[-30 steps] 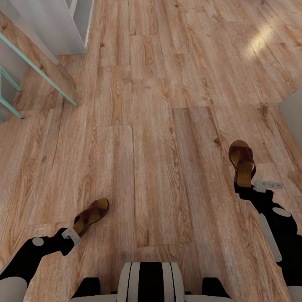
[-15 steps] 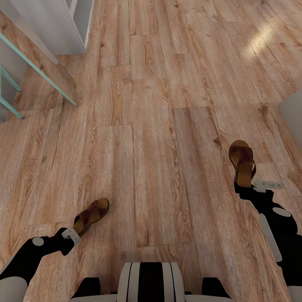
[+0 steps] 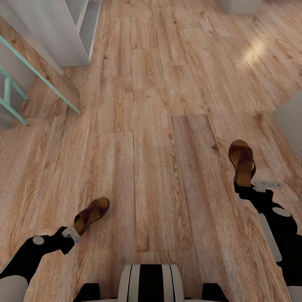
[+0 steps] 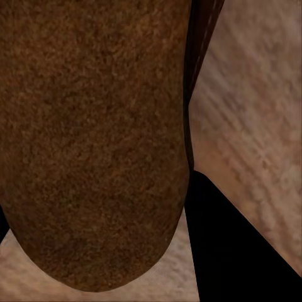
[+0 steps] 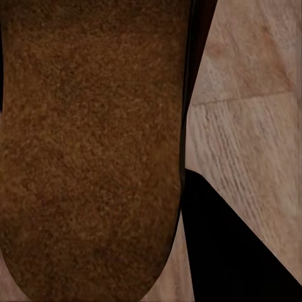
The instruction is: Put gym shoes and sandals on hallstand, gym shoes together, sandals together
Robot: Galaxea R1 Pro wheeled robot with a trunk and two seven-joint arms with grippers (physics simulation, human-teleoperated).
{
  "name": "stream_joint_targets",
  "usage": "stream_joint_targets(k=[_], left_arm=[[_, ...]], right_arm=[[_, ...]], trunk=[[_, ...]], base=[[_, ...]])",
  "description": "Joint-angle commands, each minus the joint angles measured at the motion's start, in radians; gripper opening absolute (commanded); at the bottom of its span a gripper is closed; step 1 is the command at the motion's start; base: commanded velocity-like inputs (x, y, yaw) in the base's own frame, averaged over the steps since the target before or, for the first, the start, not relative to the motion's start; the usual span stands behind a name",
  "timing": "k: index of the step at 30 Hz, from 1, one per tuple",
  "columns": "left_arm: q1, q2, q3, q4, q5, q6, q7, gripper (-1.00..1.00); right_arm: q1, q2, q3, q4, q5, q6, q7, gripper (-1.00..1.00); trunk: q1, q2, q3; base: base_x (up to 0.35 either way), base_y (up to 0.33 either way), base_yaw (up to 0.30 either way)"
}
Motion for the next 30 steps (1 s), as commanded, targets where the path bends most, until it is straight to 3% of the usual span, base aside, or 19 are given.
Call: stream_joint_targets(k=[1,23,30], left_arm=[[-0.001,-0.001,0.004,-0.001,-0.013,-0.008,-0.004,-1.00],[-0.003,-0.006,0.010,-0.001,-0.012,-0.006,-0.003,-1.00],[-0.003,-0.003,0.020,-0.001,0.000,-0.007,-0.001,-1.00]], right_arm=[[0.000,0.000,0.001,-0.001,-0.014,0.004,-0.009,-1.00],[0.002,-0.002,-0.001,-0.004,-0.013,0.004,-0.010,-1.00],[0.003,-0.003,0.000,-0.003,0.040,0.004,-0.010,-1.00]], trunk=[[-0.001,0.000,0.003],[-0.010,0.005,0.094],[-0.014,0.007,0.132]], base=[[0.000,0.000,0.000],[0.000,0.000,0.000],[0.000,0.000,0.000]])
